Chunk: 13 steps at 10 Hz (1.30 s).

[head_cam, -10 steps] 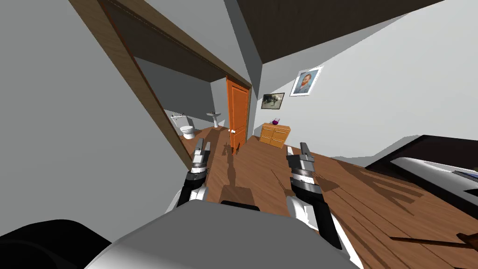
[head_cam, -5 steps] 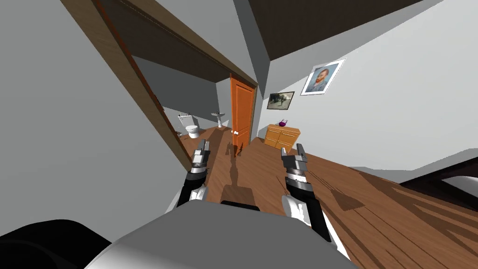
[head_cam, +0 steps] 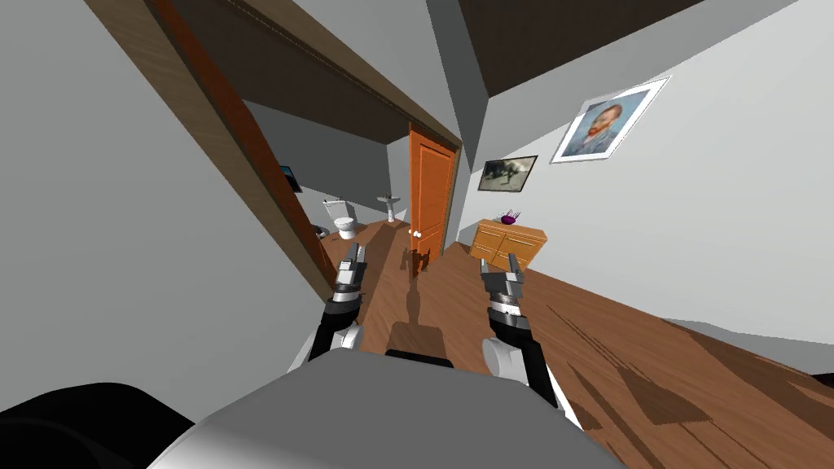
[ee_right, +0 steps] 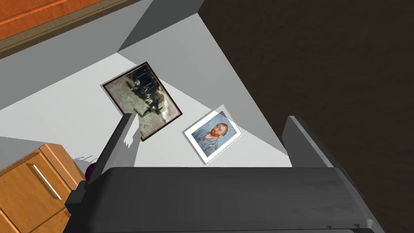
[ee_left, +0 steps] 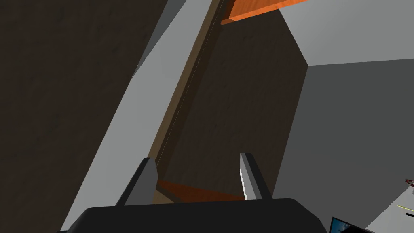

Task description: Push the door open

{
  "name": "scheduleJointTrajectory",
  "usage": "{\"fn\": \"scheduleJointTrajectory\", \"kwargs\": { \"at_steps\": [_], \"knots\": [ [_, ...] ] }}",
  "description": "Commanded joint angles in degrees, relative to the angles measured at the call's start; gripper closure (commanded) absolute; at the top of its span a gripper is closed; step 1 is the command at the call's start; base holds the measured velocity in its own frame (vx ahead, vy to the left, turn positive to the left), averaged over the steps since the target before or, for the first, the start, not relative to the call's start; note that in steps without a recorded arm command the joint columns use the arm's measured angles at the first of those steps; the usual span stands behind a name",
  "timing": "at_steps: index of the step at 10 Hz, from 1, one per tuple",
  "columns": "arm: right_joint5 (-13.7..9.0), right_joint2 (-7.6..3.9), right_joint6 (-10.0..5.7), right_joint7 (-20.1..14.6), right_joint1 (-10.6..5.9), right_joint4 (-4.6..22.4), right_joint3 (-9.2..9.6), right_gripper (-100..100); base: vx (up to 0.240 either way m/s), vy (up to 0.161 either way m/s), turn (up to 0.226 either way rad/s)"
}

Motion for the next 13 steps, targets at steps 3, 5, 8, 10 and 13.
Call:
{"fn": "scheduleJointTrajectory", "kwargs": {
  "at_steps": [3, 5, 8, 10, 13],
  "knots": [
    [-3.89, -0.83, -2.41, -2.61, -1.13, 4.12, 3.08, -100, 0.162, -0.051, 0.189],
    [-5.26, -1.09, -3.24, -3.5, -1.57, 5.57, 4.17, -100, 0.123, -0.059, 0.135],
    [-8.8, -1.72, -5.38, -5.8, -2.72, 9.35, 6.99, -100, 0.143, -0.066, 0.216],
    [-11.07, -2.1, -6.74, -7.26, -3.46, 11.77, 8.79, -100, 0.119, -0.071, 0.202],
    [-14.16, -2.6, -8.61, -9.27, -4.46, 15.07, 11.25, -100, 0.127, -0.073, 0.184]
  ]
}}
